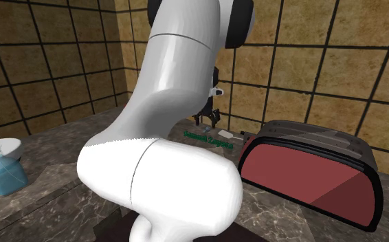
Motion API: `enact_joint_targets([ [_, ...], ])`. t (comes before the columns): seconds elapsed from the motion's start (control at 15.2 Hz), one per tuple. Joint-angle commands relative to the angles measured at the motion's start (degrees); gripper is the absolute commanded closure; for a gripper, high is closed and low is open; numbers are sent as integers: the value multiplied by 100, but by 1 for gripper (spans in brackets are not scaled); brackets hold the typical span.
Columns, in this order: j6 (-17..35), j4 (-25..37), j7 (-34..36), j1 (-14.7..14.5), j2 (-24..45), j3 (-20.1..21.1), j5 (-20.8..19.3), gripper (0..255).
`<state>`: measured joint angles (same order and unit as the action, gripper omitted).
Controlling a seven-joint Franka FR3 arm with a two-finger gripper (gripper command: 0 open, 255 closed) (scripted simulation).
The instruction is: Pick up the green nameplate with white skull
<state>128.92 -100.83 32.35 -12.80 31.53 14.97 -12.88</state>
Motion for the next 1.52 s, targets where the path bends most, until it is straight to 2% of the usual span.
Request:
enact_joint_targets([
  [0.0,125,-26,29,-16,98,-23,-37,0],
  [0.26,261,-36,60,-36,227,-53,-81,0],
  [0.33,262,-44,57,-33,221,-53,-79,255],
  [0.92,261,-36,60,-37,227,-53,-81,255],
  [1.45,-173,22,-35,23,-158,36,55,255],
])
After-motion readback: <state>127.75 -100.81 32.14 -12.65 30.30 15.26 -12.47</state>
